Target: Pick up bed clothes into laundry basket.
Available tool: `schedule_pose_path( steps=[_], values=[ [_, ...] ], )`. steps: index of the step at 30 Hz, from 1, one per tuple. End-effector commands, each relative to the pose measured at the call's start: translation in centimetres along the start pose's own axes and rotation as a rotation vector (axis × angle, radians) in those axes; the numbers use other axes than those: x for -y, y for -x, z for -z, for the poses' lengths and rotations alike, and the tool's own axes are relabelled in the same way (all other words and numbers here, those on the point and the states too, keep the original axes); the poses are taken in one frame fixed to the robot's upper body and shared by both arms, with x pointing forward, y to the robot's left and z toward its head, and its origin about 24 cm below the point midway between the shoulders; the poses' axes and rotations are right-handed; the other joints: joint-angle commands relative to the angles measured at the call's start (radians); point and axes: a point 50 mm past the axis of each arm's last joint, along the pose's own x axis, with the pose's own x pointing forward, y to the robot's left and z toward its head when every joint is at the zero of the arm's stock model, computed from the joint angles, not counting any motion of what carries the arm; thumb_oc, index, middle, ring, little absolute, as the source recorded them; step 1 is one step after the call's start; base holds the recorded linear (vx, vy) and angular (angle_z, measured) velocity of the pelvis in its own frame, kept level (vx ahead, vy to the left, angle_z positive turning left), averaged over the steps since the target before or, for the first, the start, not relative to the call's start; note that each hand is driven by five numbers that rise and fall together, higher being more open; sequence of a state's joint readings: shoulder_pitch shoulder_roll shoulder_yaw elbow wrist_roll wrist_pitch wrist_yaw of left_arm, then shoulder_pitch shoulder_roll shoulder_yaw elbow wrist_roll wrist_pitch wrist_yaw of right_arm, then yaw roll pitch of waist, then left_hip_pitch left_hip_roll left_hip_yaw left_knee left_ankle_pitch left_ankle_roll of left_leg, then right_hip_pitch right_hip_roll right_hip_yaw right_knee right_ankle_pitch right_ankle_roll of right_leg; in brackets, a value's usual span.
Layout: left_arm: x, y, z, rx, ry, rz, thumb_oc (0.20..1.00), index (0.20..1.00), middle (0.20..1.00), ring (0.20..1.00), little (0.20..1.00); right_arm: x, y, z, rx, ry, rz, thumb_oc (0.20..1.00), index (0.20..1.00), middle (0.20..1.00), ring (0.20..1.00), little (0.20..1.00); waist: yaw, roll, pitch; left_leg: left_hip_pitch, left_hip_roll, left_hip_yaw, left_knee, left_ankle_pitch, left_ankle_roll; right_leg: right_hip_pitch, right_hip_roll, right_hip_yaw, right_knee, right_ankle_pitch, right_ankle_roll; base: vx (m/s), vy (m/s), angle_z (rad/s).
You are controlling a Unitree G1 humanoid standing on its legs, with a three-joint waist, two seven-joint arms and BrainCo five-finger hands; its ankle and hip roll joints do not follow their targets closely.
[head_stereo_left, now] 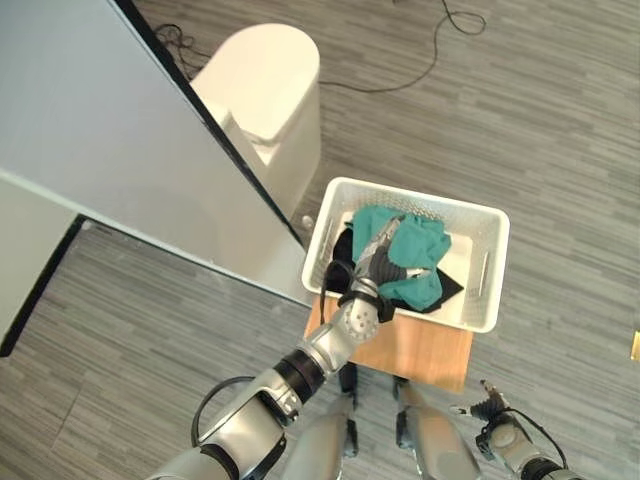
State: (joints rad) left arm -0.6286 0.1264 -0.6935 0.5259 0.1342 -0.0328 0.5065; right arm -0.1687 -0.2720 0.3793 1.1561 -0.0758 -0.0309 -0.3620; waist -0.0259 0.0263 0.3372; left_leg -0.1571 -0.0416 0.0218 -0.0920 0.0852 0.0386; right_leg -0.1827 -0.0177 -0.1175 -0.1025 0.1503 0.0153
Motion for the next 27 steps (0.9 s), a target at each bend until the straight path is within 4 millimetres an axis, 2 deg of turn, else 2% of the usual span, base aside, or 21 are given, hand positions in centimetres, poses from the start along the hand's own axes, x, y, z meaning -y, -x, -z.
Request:
schedule_pose_path(
  steps=[1, 3, 4, 5, 7, 8, 10, 11, 12, 16, 17, 18, 20, 22, 23, 24, 25, 26, 27],
  values=[
    [-0.5, -2.0, -2.7, 0.103, 0.002, -0.014, 1.000, 1.000, 1.000, 1.000, 1.000, 1.9, -0.1, 2.0, -0.060, -0.019, 0.061, 1.000, 1.000, 1.000, 1.000, 1.000, 0.017, -0.013, -0.020, -0.015, 0.050, -0.028, 0.005, -0.049, -0.050, 0.086, -0.074, -0.016, 0.015, -0.137, 0.087, -0.02, -0.123, 0.39],
    [-1.3, -0.4, -1.1, 0.057, 0.148, 0.033, 1.000, 1.000, 1.000, 1.000, 1.000, 1.7, 0.0, 2.5, -0.082, -0.005, 0.042, 1.000, 1.000, 1.000, 1.000, 1.000, 0.044, -0.001, -0.039, -0.007, 0.047, -0.052, 0.005, -0.042, -0.052, 0.112, -0.074, -0.051, 0.015, -0.145, 0.083, 0.00, -0.083, 0.32],
    [-1.4, -0.3, -1.0, 0.054, 0.148, 0.034, 1.000, 1.000, 1.000, 1.000, 1.000, 1.6, 0.0, 2.5, -0.082, -0.004, 0.040, 1.000, 1.000, 1.000, 1.000, 1.000, 0.041, -0.002, -0.040, -0.007, 0.047, -0.055, 0.005, -0.042, -0.052, 0.113, -0.074, -0.053, 0.015, -0.145, 0.083, 0.00, -0.074, 0.46],
    [-2.4, 1.2, 0.6, 0.017, 0.191, 0.029, 1.000, 1.000, 1.000, 1.000, 1.000, 1.3, 0.2, 2.7, -0.087, -0.006, 0.028, 1.000, 1.000, 1.000, 1.000, 1.000, 0.068, 0.008, -0.049, -0.001, 0.045, -0.070, 0.005, -0.037, -0.055, 0.130, -0.073, -0.073, 0.015, -0.151, 0.079, -0.01, -0.066, 0.43],
    [-3.5, 3.4, 3.3, -0.076, 0.235, 0.002, 1.000, 1.000, 1.000, 1.000, 1.000, 0.8, 0.4, 2.8, -0.090, -0.009, 0.013, 1.000, 1.000, 1.000, 1.000, 1.000, 0.095, 0.017, -0.054, 0.009, 0.045, -0.089, 0.005, -0.033, -0.060, 0.153, -0.070, -0.095, 0.015, -0.161, 0.074, -0.02, -0.076, 0.31],
    [-3.6, 3.4, 3.3, -0.076, 0.235, 0.002, 1.000, 1.000, 1.000, 1.000, 1.000, 0.8, 0.4, 2.8, -0.090, -0.008, 0.012, 1.000, 1.000, 1.000, 1.000, 1.000, 0.093, 0.017, -0.056, 0.005, 0.045, -0.091, 0.005, -0.029, -0.059, 0.150, -0.070, -0.096, 0.015, -0.159, 0.074, -0.02, -0.052, 0.32],
    [-4.4, 6.2, 6.1, -0.185, 0.266, -0.021, 1.000, 1.000, 1.000, 1.000, 1.000, 0.6, 0.5, 2.8, -0.087, -0.012, 0.007, 1.000, 1.000, 1.000, 1.000, 1.000, 0.122, 0.026, -0.061, 0.011, 0.045, -0.107, 0.005, -0.024, -0.065, 0.169, -0.066, -0.117, 0.015, -0.169, 0.068, -0.03, -0.067, 0.48],
    [-5.3, 9.0, 8.5, -0.284, 0.285, -0.038, 1.000, 1.000, 1.000, 1.000, 1.000, 0.6, 0.5, 2.8, -0.086, -0.007, 0.000, 1.000, 1.000, 1.000, 1.000, 1.000, 0.145, 0.031, -0.069, 0.013, 0.046, -0.122, 0.005, -0.016, -0.069, 0.181, -0.061, -0.134, 0.015, -0.177, 0.062, -0.04, -0.097, 0.45],
    [-5.5, 10.5, 9.6, -0.342, 0.309, -0.040, 1.000, 1.000, 1.000, 1.000, 1.000, 0.6, 0.5, 2.9, -0.089, -0.002, -0.004, 1.000, 1.000, 1.000, 1.000, 1.000, 0.157, 0.033, -0.073, 0.014, 0.048, -0.130, 0.005, -0.010, -0.070, 0.189, -0.057, -0.143, 0.015, -0.181, 0.059, -0.05, -0.079, 0.35],
    [-5.5, 15.0, 12.9, -0.531, 0.314, -0.017, 1.000, 1.000, 1.000, 1.000, 1.000, 0.6, 0.6, 3.3, -0.090, 0.025, -0.025, 1.000, 1.000, 1.000, 1.000, 1.000, 0.190, 0.038, -0.091, 0.012, 0.052, -0.152, 0.005, 0.008, -0.076, 0.208, -0.047, -0.176, 0.015, -0.192, 0.049, -0.03, -0.040, 0.33],
    [-5.5, 15.0, 12.9, -0.532, 0.314, -0.017, 1.000, 1.000, 1.000, 1.000, 1.000, 0.6, 0.7, 3.3, -0.090, 0.026, -0.026, 1.000, 1.000, 1.000, 1.000, 1.000, 0.188, 0.038, -0.091, 0.012, 0.052, -0.152, 0.005, 0.008, -0.076, 0.208, -0.047, -0.176, 0.015, -0.192, 0.049, -0.02, -0.020, 0.34],
    [-5.3, 16.0, 13.6, -0.574, 0.302, -0.005, 1.000, 1.000, 1.000, 1.000, 1.000, 0.6, 0.7, 3.4, -0.086, 0.037, -0.034, 1.000, 1.000, 1.000, 1.000, 1.000, 0.193, 0.037, -0.094, 0.013, 0.053, -0.154, 0.005, 0.010, -0.076, 0.212, -0.044, -0.180, 0.015, -0.194, 0.048, -0.03, -0.014, 0.32],
    [-4.1, 19.2, 16.1, -0.764, 0.319, -0.011, 1.000, 1.000, 1.000, 1.000, 1.000, 0.0, 0.9, 3.5, -0.078, 0.083, -0.071, 1.000, 1.000, 1.000, 1.000, 1.000, 0.208, 0.034, -0.103, 0.018, 0.054, -0.167, 0.005, 0.018, -0.069, 0.214, -0.036, -0.177, 0.015, -0.198, 0.043, -0.04, -0.015, 0.25],
    [-3.0, 20.7, 17.5, -0.878, 0.341, -0.028, 1.000, 1.000, 1.000, 1.000, 1.000, -0.2, 0.9, 3.5, -0.081, 0.109, -0.088, 1.000, 1.000, 1.000, 1.000, 1.000, 0.232, 0.031, -0.095, 0.014, 0.051, -0.172, 0.016, 0.025, -0.072, 0.222, -0.037, -0.191, 0.015, -0.203, 0.034, -0.08, -0.019, 0.03],
    [-2.4, 20.8, 17.8, -0.912, 0.361, -0.040, 1.000, 1.000, 1.000, 1.000, 1.000, 0.0, 0.8, 3.6, -0.094, 0.103, -0.081, 1.000, 1.000, 1.000, 1.000, 1.000, 0.238, 0.029, -0.087, -0.020, 0.050, -0.145, 0.043, 0.034, -0.076, 0.221, -0.050, -0.230, 0.015, -0.205, 0.032, -0.24, -0.007, 0.21],
    [-1.6, 21.0, 18.3, -0.972, 0.416, -0.073, 1.000, 1.000, 1.000, 1.000, 1.000, 0.0, 0.7, 3.4, -0.101, 0.117, -0.086, 1.000, 1.000, 1.000, 1.000, 1.000, 0.231, 0.016, -0.077, -0.056, 0.076, 0.001, 0.105, 0.007, -0.073, 0.222, -0.075, -0.297, 0.015, -0.207, 0.031, -0.21, -0.006, 0.51],
    [-1.6, 21.0, 18.3, -0.971, 0.416, -0.074, 1.000, 1.000, 1.000, 1.000, 1.000, 0.0, 0.6, 3.4, -0.100, 0.117, -0.085, 1.000, 1.000, 1.000, 1.000, 1.000, 0.231, 0.016, -0.077, -0.057, 0.076, 0.001, 0.108, 0.005, -0.073, 0.222, -0.075, -0.297, 0.015, -0.207, 0.031, -0.12, -0.033, 0.83],
    [-1.3, 21.5, 18.6, -1.007, 0.432, -0.091, 1.000, 1.000, 1.000, 1.000, 1.000, -0.2, 0.6, 3.2, -0.099, 0.123, -0.096, 1.000, 1.000, 1.000, 1.000, 1.000, 0.227, 0.006, -0.080, -0.048, 0.099, 0.062, 0.133, -0.038, -0.078, 0.234, -0.083, -0.312, 0.015, -0.223, 0.034, -0.01, -0.014, 1.27],
    [-1.0, 22.1, 18.8, -1.036, 0.434, -0.094, 1.000, 1.000, 1.000, 1.000, 1.000, -0.4, 0.6, 2.9, -0.092, 0.120, -0.102, 1.000, 1.000, 1.000, 1.000, 1.000, 0.227, 0.000, -0.083, -0.039, 0.112, 0.095, 0.149, -0.054, -0.078, 0.237, -0.089, -0.330, 0.015, -0.218, 0.033, -0.03, 0.002, 1.57]
  ],
)
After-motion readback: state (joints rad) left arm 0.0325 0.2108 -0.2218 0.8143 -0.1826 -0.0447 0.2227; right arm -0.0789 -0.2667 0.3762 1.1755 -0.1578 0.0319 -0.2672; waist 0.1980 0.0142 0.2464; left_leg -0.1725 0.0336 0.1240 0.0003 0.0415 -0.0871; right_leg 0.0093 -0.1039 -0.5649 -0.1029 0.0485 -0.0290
